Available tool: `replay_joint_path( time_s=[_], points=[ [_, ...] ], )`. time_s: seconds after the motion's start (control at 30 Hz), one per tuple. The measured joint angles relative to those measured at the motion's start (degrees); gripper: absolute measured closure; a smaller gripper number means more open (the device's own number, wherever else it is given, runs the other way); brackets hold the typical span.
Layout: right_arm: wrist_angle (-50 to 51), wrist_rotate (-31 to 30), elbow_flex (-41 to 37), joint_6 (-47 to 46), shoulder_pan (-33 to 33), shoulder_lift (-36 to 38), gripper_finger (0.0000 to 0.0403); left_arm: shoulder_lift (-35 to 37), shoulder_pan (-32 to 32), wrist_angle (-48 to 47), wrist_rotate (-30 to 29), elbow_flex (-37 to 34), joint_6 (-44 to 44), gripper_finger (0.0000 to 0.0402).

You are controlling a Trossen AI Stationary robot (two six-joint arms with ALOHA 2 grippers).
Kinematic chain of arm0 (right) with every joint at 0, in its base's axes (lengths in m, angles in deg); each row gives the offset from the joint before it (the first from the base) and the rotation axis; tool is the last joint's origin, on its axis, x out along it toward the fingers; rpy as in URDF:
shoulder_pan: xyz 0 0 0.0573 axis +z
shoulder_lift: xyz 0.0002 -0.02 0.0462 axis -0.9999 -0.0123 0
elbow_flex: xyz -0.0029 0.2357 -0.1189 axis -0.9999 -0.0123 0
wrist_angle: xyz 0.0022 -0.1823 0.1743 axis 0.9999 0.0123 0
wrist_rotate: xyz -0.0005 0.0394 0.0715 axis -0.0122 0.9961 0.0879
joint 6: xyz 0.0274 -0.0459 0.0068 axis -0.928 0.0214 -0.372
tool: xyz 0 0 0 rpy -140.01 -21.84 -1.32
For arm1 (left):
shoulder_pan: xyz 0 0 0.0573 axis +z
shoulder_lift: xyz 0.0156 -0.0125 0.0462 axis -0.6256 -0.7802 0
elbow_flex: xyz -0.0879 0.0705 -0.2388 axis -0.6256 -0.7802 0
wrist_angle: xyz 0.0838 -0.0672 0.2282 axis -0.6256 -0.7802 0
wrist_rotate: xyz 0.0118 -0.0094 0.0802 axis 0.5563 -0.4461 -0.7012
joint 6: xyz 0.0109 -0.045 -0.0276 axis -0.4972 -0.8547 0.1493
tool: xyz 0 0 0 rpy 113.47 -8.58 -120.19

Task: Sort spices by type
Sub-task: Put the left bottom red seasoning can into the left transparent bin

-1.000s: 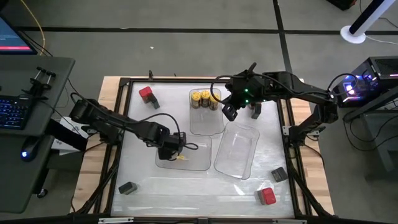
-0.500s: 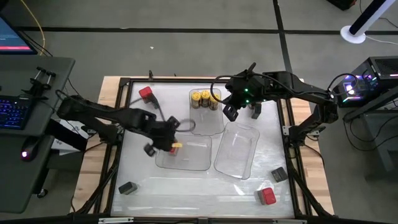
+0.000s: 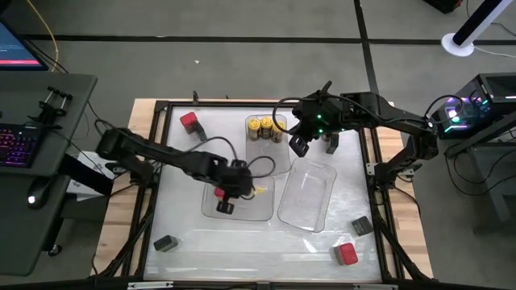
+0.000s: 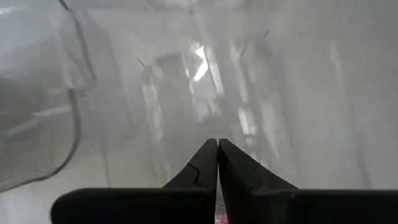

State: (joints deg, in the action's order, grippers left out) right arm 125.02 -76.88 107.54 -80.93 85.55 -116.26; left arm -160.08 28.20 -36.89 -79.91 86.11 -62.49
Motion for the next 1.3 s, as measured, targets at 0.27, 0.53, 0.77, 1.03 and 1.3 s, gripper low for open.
replay_joint_path(
  time_s=[0.27,0.53,0.77,1.03,1.3],
  points=[
    [-0.1,0.0,0.0,-0.6,0.0,0.0,0.0403,-5.3,-0.5,-7.8,1.0,1.9,1.2,0.0401],
    [-0.7,0.0,0.0,-0.6,0.0,0.0,0.0403,-5.8,1.4,-9.0,-2.4,1.9,2.1,0.0401],
    [-0.7,0.0,0.0,-0.6,0.0,0.0,0.0403,-5.8,2.8,-15.1,-1.3,1.9,3.6,0.0401],
    [-0.7,0.0,0.0,-0.1,0.0,0.0,0.0403,-5.8,5.0,-17.2,-4.1,1.9,4.0,0.0401],
    [-0.6,0.0,0.0,0.0,0.0,0.0,0.0403,-4.4,6.6,-19.4,-5.1,2.5,4.5,0.0401]
  ],
)
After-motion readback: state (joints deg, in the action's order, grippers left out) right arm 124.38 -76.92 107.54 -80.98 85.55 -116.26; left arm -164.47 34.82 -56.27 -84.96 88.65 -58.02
